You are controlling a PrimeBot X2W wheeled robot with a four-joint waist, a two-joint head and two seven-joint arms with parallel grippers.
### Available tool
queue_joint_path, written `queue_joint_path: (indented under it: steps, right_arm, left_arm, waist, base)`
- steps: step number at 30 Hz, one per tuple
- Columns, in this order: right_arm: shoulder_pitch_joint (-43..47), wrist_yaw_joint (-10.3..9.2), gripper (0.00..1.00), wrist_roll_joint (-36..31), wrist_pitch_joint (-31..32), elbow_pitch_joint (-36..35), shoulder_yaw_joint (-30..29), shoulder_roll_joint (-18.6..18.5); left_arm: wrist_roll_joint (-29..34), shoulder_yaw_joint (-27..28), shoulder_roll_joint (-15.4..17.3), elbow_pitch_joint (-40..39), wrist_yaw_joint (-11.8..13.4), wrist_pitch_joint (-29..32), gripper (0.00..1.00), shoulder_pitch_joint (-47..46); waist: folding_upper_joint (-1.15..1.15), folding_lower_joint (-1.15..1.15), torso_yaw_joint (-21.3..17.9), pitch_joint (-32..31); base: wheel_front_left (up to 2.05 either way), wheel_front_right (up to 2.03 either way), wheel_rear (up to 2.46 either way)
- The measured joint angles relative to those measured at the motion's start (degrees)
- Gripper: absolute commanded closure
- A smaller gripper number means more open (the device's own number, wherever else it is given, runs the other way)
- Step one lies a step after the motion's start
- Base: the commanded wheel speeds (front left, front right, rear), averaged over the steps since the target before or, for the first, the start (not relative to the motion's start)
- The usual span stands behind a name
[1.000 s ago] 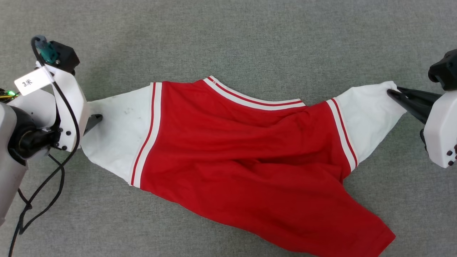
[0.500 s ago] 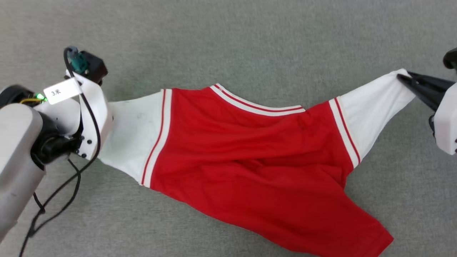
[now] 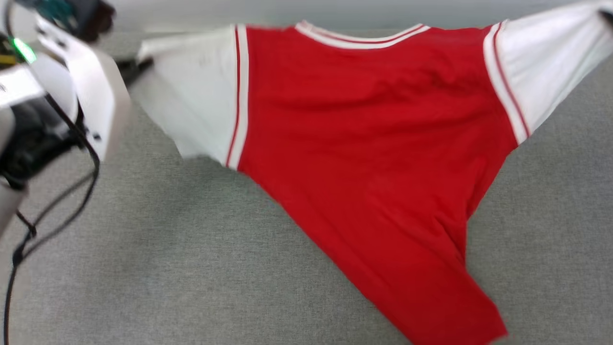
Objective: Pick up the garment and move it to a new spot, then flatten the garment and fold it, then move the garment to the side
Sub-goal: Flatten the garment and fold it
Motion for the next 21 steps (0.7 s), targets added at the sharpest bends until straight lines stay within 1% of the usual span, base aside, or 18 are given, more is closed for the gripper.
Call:
queue_joint_path:
  steps: [4,8,13,17,21]
  right_arm:
    - [-5.53,0.0,1.0,-2.02,1.51,1.26,-2.43,1.24]
    - [-13.31,0.0,1.0,-4.92,3.42,4.27,-3.31,3.67]
    - [-24.82,0.0,1.0,-8.91,5.31,9.7,-3.1,7.2]
    - [-34.35,0.0,1.0,-12.41,4.77,14.85,-2.5,9.8]
    - [-42.78,0.0,1.0,-15.6,3.43,19.25,-1.32,12.38]
  left_arm:
    - [2.09,1.53,-1.46,0.35,0.4,-1.94,1.0,-5.56]
    - [4.45,2.87,-4.21,2.61,0.44,-4.33,1.0,-12.82]
    - [7.94,3.69,-8.73,7.2,0.59,-7.42,1.0,-22.96]
    - [10.23,5.31,-12.13,12.28,1.36,-11.24,1.0,-31.6]
    - [12.29,6.09,-14.21,17.2,1.38,-14.88,1.0,-38.6]
  waist:
    - [0.0,0.0,0.19,0.5]
    - [0.0,0.0,0.15,2.07]
    - [0.0,0.0,0.2,4.88]
    - [0.0,0.01,0.39,7.5]
    - [0.0,0.01,0.58,9.85]
  base:
    - [0.0,0.0,0.0]
    - [0.0,0.0,0.0]
    - [0.0,0.0,0.0]
    - [0.0,0.0,0.0]
    - [0.0,0.0,0.0]
